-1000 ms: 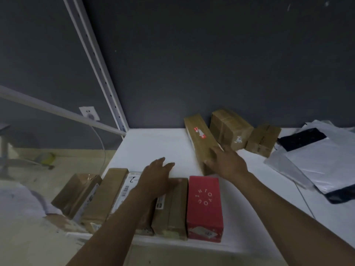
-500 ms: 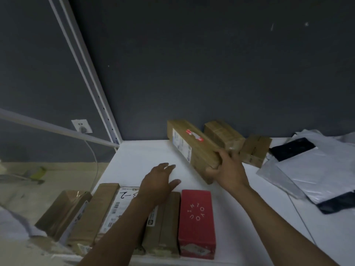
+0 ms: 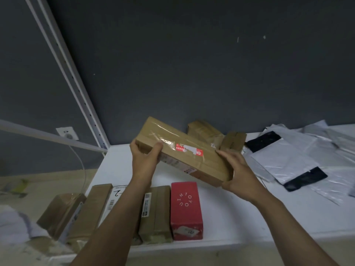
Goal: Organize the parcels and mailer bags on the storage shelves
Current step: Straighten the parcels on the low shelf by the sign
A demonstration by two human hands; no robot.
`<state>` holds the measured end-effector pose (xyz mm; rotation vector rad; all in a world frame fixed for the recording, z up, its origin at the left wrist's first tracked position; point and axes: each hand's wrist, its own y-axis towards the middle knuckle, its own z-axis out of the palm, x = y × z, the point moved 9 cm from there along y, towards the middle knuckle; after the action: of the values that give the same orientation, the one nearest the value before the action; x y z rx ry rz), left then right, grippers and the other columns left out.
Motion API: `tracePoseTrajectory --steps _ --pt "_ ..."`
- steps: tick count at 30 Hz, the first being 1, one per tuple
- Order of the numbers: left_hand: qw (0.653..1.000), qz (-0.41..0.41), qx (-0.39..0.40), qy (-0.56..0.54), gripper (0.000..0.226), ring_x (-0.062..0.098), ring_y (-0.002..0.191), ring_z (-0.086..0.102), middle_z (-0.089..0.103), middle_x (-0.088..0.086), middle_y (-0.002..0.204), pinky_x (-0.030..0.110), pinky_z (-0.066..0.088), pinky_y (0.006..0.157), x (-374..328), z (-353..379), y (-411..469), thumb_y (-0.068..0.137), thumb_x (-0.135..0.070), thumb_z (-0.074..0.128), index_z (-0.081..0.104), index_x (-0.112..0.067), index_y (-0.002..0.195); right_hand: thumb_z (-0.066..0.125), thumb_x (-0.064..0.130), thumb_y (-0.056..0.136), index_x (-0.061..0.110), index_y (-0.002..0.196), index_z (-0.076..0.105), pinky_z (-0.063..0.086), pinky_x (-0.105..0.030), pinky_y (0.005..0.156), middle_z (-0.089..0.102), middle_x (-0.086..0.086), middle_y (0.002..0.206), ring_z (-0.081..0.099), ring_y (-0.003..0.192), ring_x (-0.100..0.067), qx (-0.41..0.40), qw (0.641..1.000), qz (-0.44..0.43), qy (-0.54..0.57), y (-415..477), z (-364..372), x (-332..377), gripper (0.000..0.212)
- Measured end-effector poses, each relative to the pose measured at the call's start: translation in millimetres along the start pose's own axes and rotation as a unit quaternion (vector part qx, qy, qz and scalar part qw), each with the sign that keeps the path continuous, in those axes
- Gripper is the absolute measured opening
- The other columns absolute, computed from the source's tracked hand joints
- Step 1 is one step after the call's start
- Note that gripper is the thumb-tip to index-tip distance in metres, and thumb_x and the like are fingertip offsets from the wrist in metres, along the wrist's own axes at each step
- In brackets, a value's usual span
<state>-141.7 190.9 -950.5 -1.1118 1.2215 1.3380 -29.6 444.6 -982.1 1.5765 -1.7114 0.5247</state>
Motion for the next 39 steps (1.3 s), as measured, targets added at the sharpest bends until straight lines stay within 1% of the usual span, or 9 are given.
tracePoseTrajectory --steps 6,9,13,16,19,24,30,35,39 --pt "0.998 0.034 0.023 -0.039 0.061 -0.002 0.092 0.063 0.051 -0.006 0.123 0.038 0.055 0.089 -8 23 -33 0.083 -0.014 0.072 0.035 -0.03 0.128 0.077 0.049 0.07 0.037 0.151 0.012 0.022 -0.043 0.116 0.023 0.003 0.151 0.018 0.14 -0.021 -0.094 0.986 0.031 -0.136 -11 -24 5 0.104" --pt "0.998 0.041 0.044 -0.022 0.079 -0.006 0.092 0.061 0.048 -0.015 0.125 0.023 0.053 0.084 -12 36 -45 0.081 -0.015 0.074 0.025 -0.034 0.139 0.074 0.058 0.07 0.034 0.151 0.012 0.007 -0.048 0.119 0.025 0.005 0.156 0.008 0.147 -0.023 -0.117 0.972 0.011 -0.205 -13 -36 18 0.105" --pt "0.987 0.047 0.155 0.007 0.104 0.0 0.11 0.056 0.048 -0.021 0.123 0.015 0.054 0.075 -7 78 -65 0.071 -0.005 0.082 0.018 -0.034 0.147 0.074 0.038 0.08 0.047 0.143 0.028 0.041 -0.026 0.101 0.043 0.018 0.143 0.041 0.131 -0.005 -0.063 0.998 0.006 0.03 -16 -30 25 0.078" --pt "0.973 0.061 0.22 0.041 0.1 0.01 0.126 0.049 0.047 -0.012 0.138 0.029 0.054 0.091 0 104 -80 0.065 -0.005 0.086 0.029 -0.037 0.14 0.063 0.018 0.088 0.045 0.134 0.044 0.048 -0.021 0.09 0.054 0.015 0.133 0.052 0.122 -0.007 -0.043 0.984 0.024 0.173 -21 -30 25 0.057" --pt "0.965 0.065 0.248 0.045 0.099 0.012 0.13 0.046 0.046 -0.016 0.14 0.025 0.054 0.09 3 116 -87 0.067 -0.006 0.086 0.028 -0.039 0.141 0.056 0.023 0.095 0.044 0.132 0.048 0.048 -0.018 0.081 0.055 0.017 0.129 0.053 0.115 0.0 -0.052 0.965 0.043 0.253 -27 -36 22 0.043" --pt "0.943 0.085 0.301 0.115 0.102 0.003 0.127 0.046 0.043 -0.033 0.136 0.023 0.052 0.093 8 126 -93 0.074 -0.006 0.081 0.02 -0.052 0.142 0.056 0.054 0.078 0.037 0.132 0.051 0.051 -0.023 0.088 0.059 0.018 0.124 0.055 0.115 -0.001 -0.084 0.961 0.037 0.261 -33 -52 19 0.057" --pt "0.924 0.072 0.344 0.152 0.094 -0.03 0.109 0.04 0.034 -0.045 0.123 0.003 0.043 0.078 19 135 -111 0.075 -0.009 0.081 0.021 -0.054 0.132 0.076 0.025 0.08 0.042 0.139 0.036 0.055 -0.02 0.078 0.05 0.017 0.127 0.053 0.114 -0.005 -0.033 0.977 0.051 0.205 -39 -48 7 0.073" --pt "0.916 0.029 0.372 0.146 0.1 -0.003 0.127 0.045 0.039 -0.023 0.142 0.018 0.05 0.092 44 132 -126 0.076 -0.025 0.081 0.015 -0.042 0.148 0.079 0.011 0.076 0.038 0.126 0.048 0.057 -0.023 0.066 0.057 0.014 0.12 0.057 0.108 -0.007 -0.009 0.967 0.075 0.242 -54 -40 -8 0.065" --pt "0.89 0.03 0.39 0.234 0.095 0.004 0.124 0.049 0.044 -0.012 0.144 0.026 0.049 0.098 65 126 -138 0.076 -0.028 0.08 0.017 -0.043 0.146 0.085 0.012 0.067 0.041 0.128 0.047 0.053 -0.019 0.08 0.05 0.014 0.128 0.057 0.112 -0.011 0.028 0.984 0.08 0.159 -66 -13 -29 0.076"
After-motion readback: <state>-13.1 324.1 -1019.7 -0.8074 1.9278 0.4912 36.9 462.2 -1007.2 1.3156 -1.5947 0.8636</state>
